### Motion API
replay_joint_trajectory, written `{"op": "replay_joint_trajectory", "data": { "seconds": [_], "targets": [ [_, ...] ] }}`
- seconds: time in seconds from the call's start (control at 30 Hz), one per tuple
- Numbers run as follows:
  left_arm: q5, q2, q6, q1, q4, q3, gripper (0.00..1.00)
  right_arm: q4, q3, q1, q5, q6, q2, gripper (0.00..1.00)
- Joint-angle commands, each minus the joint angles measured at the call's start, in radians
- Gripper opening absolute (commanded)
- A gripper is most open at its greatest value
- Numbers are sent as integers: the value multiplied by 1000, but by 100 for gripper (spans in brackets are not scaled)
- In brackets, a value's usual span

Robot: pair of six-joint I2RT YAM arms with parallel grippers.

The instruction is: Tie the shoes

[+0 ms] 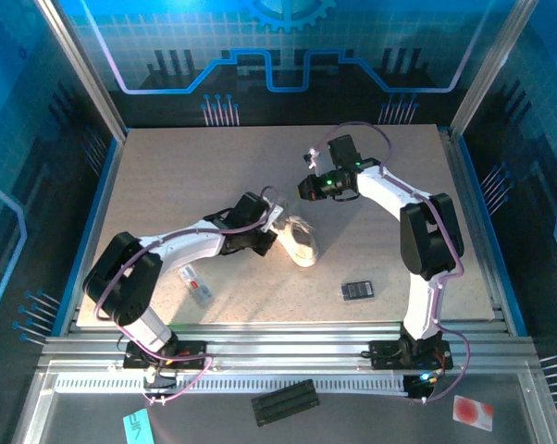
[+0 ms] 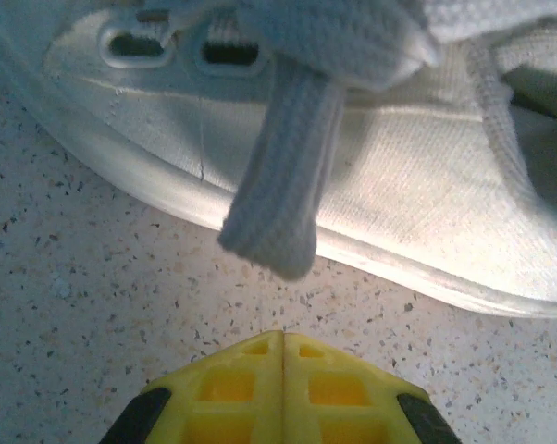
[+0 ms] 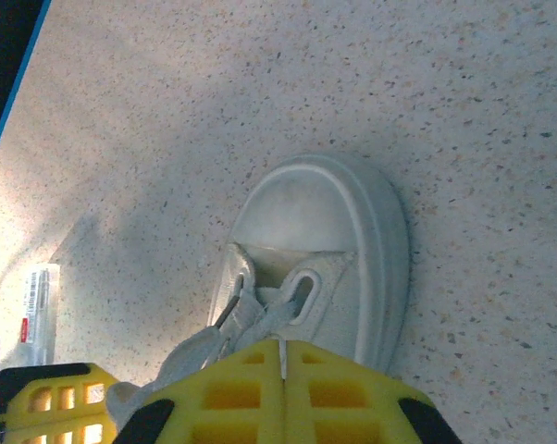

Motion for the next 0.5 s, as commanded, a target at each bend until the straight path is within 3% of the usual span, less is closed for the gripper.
{"op": "replay_joint_trajectory", "data": {
  "seconds": [0.0,0.17,0.23,0.33,0.47],
  "targets": [
    [44,-55,11,-7,52,-49,0,9,-9,-18,21,-17,11,0],
    [61,-59,-6,-6,86,-66,0,8,-8,-17,-1,-24,15,0],
    [59,-87,-15,-2,125,-95,9,4,-5,-18,-3,-27,19,0],
    [65,-158,1,11,220,-162,13,-10,11,-17,-16,-30,31,0],
    [106,-209,117,37,255,-174,22,-10,14,-16,-22,-29,36,0]
  ]
}}
